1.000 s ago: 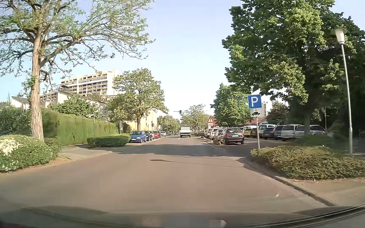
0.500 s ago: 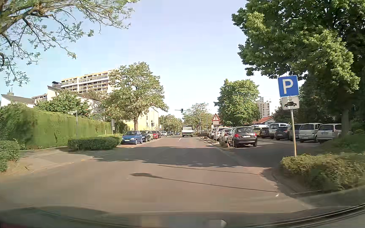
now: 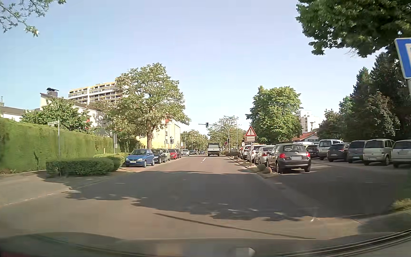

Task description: Follow the waypoints while adhering to traffic rules and regulations

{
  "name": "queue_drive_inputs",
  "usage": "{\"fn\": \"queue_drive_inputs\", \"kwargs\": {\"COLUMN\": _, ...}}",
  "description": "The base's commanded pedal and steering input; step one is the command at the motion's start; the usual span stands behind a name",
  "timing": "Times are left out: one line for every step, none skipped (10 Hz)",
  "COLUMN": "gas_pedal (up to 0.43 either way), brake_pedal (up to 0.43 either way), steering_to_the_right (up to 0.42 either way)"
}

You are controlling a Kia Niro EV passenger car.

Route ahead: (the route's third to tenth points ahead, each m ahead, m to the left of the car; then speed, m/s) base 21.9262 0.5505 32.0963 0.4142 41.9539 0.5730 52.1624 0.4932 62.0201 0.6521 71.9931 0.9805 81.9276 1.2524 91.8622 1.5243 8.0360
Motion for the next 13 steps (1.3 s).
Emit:
{"fn": "queue_drive_inputs", "kwargs": {"gas_pedal": 0.067, "brake_pedal": 0.030, "steering_to_the_right": -0.005}}
{"fn": "queue_drive_inputs", "kwargs": {"gas_pedal": 0.067, "brake_pedal": 0.030, "steering_to_the_right": -0.004}}
{"fn": "queue_drive_inputs", "kwargs": {"gas_pedal": 0.067, "brake_pedal": 0.030, "steering_to_the_right": -0.003}}
{"fn": "queue_drive_inputs", "kwargs": {"gas_pedal": 0.067, "brake_pedal": 0.030, "steering_to_the_right": -0.004}}
{"fn": "queue_drive_inputs", "kwargs": {"gas_pedal": 0.067, "brake_pedal": 0.030, "steering_to_the_right": -0.004}}
{"fn": "queue_drive_inputs", "kwargs": {"gas_pedal": 0.067, "brake_pedal": 0.030, "steering_to_the_right": -0.004}}
{"fn": "queue_drive_inputs", "kwargs": {"gas_pedal": 0.067, "brake_pedal": 0.030, "steering_to_the_right": -0.004}}
{"fn": "queue_drive_inputs", "kwargs": {"gas_pedal": 0.067, "brake_pedal": 0.030, "steering_to_the_right": -0.004}}
{"fn": "queue_drive_inputs", "kwargs": {"gas_pedal": 0.067, "brake_pedal": 0.030, "steering_to_the_right": -0.003}}
{"fn": "queue_drive_inputs", "kwargs": {"gas_pedal": 0.067, "brake_pedal": 0.030, "steering_to_the_right": -0.004}}
{"fn": "queue_drive_inputs", "kwargs": {"gas_pedal": 0.067, "brake_pedal": 0.030, "steering_to_the_right": -0.004}}
{"fn": "queue_drive_inputs", "kwargs": {"gas_pedal": 0.067, "brake_pedal": 0.030, "steering_to_the_right": -0.004}}
{"fn": "queue_drive_inputs", "kwargs": {"gas_pedal": 0.067, "brake_pedal": 0.030, "steering_to_the_right": -0.004}}
